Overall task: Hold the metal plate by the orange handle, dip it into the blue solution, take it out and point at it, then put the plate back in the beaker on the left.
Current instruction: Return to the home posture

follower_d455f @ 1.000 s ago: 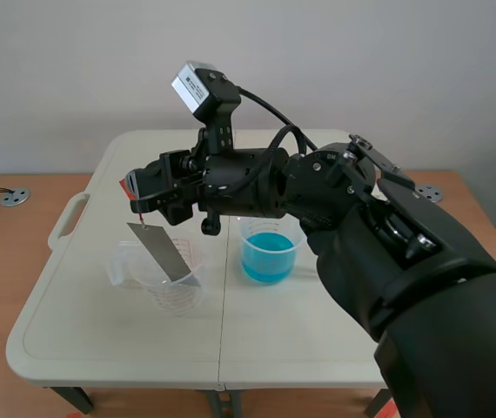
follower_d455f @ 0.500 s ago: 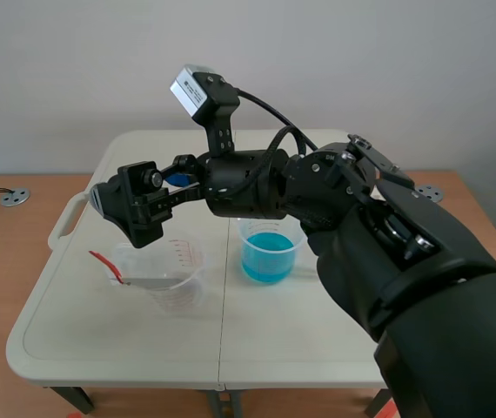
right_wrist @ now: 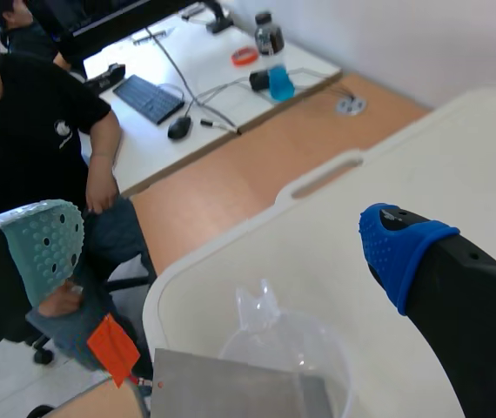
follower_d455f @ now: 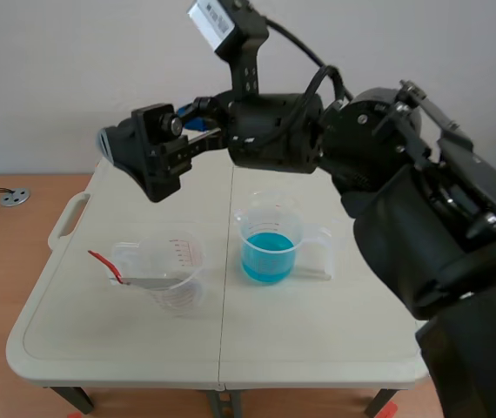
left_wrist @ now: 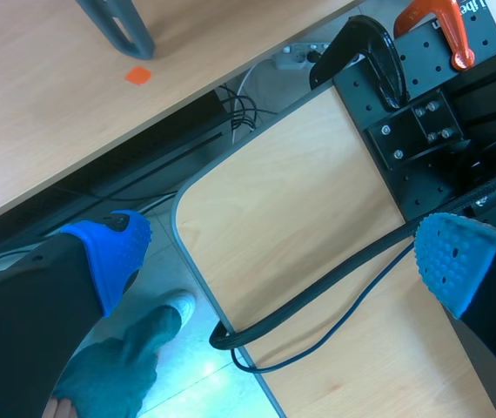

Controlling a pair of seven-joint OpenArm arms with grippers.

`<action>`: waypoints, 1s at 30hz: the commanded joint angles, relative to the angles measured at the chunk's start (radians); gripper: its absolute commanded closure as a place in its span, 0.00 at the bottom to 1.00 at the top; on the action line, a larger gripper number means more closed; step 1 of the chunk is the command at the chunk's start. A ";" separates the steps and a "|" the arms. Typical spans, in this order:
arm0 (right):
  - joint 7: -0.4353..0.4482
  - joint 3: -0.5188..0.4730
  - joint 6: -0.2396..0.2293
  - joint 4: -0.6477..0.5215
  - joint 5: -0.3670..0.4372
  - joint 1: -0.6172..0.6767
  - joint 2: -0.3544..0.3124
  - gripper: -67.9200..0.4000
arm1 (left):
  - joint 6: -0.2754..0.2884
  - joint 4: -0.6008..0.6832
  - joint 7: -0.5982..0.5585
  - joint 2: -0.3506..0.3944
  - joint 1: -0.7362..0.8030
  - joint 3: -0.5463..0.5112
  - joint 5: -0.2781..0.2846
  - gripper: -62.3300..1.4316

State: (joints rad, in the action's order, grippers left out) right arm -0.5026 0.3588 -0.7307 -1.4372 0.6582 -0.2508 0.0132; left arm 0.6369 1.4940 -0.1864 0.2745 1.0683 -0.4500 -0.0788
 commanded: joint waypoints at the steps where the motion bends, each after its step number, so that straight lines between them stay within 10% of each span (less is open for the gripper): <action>1: -0.008 -0.032 -0.015 -0.062 0.008 0.013 -0.024 0.02 | 0.002 0.006 -0.060 0.006 -0.022 -0.010 0.015 0.00; 22: -0.074 -0.315 -0.015 -0.416 0.016 0.387 -0.205 0.02 | 0.002 0.058 -0.246 0.145 -0.412 0.163 0.071 0.00; 30: -0.055 -0.354 -0.015 -0.472 0.031 0.494 -0.274 0.02 | 0.000 0.061 -0.251 0.145 -0.558 0.270 0.171 0.00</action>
State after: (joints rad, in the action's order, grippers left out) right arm -0.5797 0.0154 -0.7338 -1.8839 0.6735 0.2455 -0.2485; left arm 0.6373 1.5345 -0.4232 0.4210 0.5087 -0.1818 0.0742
